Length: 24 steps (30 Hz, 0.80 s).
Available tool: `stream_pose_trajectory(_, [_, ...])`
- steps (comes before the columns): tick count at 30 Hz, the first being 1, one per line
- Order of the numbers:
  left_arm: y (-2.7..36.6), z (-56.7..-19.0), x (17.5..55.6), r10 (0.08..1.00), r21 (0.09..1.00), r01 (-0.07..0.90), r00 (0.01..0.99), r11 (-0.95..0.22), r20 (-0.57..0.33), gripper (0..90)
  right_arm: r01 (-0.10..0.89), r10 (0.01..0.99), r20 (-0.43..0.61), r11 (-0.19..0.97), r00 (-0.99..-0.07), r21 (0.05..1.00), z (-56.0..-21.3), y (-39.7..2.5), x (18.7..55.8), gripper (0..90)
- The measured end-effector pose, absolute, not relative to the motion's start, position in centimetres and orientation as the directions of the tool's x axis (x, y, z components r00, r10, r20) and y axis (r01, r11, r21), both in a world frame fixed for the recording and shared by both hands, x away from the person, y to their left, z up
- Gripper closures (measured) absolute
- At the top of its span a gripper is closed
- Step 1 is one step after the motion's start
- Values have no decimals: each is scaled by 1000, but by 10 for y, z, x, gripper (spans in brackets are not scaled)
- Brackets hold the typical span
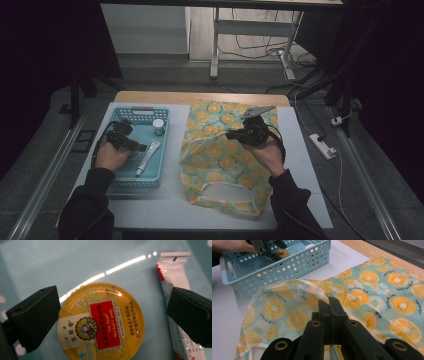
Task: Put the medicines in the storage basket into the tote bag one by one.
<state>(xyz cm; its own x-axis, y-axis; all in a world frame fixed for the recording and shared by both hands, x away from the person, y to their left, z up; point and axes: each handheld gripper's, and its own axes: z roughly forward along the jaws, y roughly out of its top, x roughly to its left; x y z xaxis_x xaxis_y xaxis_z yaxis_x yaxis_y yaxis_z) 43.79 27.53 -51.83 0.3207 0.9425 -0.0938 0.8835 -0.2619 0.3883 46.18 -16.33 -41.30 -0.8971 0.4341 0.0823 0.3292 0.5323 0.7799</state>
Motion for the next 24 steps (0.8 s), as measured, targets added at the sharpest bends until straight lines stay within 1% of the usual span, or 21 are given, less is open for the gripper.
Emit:
stream_pose_trajectory(3, [274, -521, 440, 950, 346, 904, 299, -252, -90, 3, 329, 435, 83, 530, -896, 782, -412, -164, 462, 896])
stream_pose_trajectory(7, [273, -520, 441, 956, 329, 915, 277, -233, -93, 42, 327, 436, 81, 527, -896, 784, -411, -165, 462, 896])
stream_pose_trajectory(8, [273, -520, 440, 959, 325, 919, 267, -224, -92, 61, 327, 437, 81, 526, -896, 785, -411, -165, 462, 895])
stream_pose_trajectory(11, [275, -518, 439, 961, 316, 924, 256, -214, -100, 186, 326, 436, 81, 526, -896, 785, -411, -166, 462, 896])
stream_pose_trajectory(12, [274, -518, 439, 961, 307, 927, 256, -214, -103, 201, 327, 436, 81, 526, -896, 785, -411, -166, 462, 895])
stream_pose_trajectory(14, [273, -518, 439, 961, 296, 929, 259, -220, -98, 205, 327, 436, 81, 526, -896, 785, -411, -166, 462, 896])
stream_pose_trajectory(19, [274, -516, 440, 965, 277, 942, 231, -191, -120, 209, 328, 439, 80, 524, -895, 786, -411, -166, 463, 895])
stream_pose_trajectory(24, [277, -514, 439, 963, 288, 940, 229, -180, -144, 211, 327, 439, 80, 522, -895, 788, -411, -167, 463, 896])
